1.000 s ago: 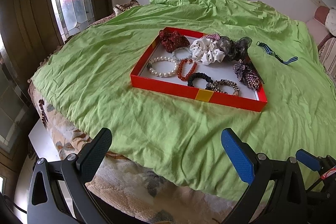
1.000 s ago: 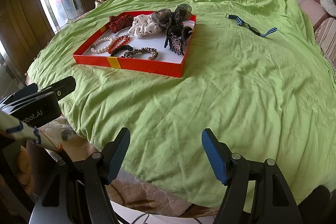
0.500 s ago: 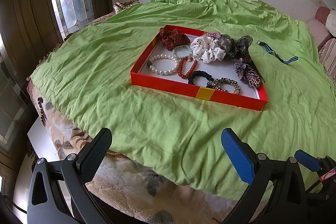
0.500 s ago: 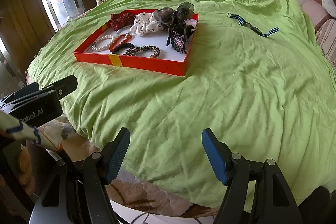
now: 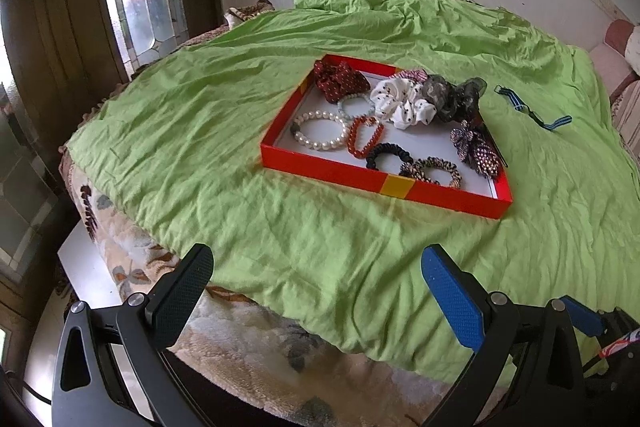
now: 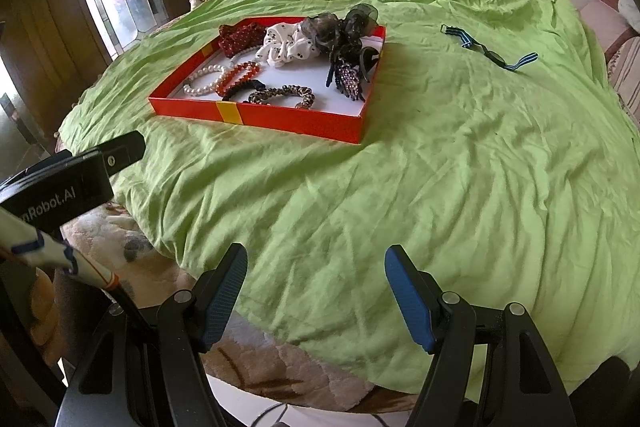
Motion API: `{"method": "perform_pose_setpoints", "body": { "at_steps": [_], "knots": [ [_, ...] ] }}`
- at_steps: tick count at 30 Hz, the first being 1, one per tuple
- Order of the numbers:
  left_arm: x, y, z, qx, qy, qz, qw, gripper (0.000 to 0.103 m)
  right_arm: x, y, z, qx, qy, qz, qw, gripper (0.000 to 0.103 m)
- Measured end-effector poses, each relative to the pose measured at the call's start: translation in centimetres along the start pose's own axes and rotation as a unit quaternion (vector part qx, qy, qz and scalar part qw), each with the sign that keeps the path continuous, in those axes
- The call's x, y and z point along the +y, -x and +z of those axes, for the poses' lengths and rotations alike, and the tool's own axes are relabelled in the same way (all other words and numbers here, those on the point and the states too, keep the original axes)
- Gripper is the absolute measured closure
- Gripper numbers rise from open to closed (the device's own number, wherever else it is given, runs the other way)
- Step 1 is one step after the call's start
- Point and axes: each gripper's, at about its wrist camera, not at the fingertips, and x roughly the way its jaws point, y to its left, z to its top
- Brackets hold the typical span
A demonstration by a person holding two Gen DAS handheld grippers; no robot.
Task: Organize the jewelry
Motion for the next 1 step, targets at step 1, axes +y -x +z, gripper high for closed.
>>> {"method": "perform_pose_setpoints", "body": {
  "at_steps": [1],
  "knots": [
    [-0.08, 0.15, 0.03, 0.001, 0.003, 0.002, 1.0000, 0.000, -0.08, 0.10, -0.04, -0.001, 0.000, 0.003, 1.000, 0.027]
  ]
}}
